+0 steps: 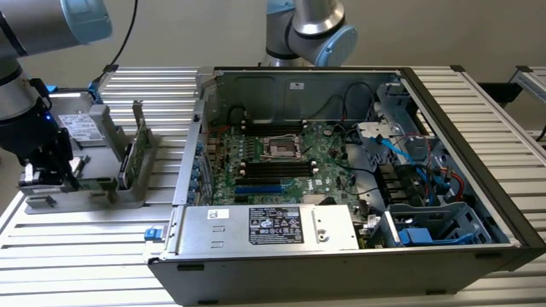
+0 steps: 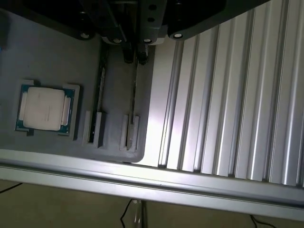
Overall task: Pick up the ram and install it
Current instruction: 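Pick up the ram and move it above insertion slot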
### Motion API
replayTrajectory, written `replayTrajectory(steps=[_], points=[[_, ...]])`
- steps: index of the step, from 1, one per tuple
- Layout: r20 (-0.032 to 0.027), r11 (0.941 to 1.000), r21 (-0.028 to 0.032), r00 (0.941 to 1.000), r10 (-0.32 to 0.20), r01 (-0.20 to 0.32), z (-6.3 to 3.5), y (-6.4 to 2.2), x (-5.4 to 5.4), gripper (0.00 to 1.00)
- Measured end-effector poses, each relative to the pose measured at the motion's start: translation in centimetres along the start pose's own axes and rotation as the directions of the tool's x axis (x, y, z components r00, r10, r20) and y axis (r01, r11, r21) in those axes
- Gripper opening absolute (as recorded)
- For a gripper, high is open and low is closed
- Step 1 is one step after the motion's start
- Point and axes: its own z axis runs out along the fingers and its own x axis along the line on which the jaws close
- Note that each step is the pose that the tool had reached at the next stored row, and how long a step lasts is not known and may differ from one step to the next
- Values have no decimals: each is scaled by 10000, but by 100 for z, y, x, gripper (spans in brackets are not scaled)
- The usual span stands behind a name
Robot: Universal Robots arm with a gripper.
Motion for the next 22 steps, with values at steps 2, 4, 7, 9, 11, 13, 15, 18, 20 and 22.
replayTrajectory(steps=[2, 4, 7, 9, 11, 13, 15, 18, 20, 22], points=[[0, 10000, -1, 10000, 10, -10, -60, 0, 2, 14], [0, 10000, -1, 10000, 20, -20, -131, 0, 5, 14], [0, 10000, -1, 10000, 31, -31, -254, 1, 9, 14], [0, 10000, -2, 10000, 35, -35, -347, 2, 12, 14], [0, 10000, -1, 10000, 37, -37, -420, 2, 15, 14], [0, 10000, -3, 10000, 38, -38, -491, -1, 18, 14], [0, 10000, -2, 10000, 39, -39, -562, -5, 21, 14], [0, 10000, -2, 10000, 40, -40, -662, -16, 26, 14], [-1, 10000, -3, 10000, 41, -41, -731, -27, 30, 14], [0, 10000, -2, 10000, 41, -41, -805, -35, 34, 14]])
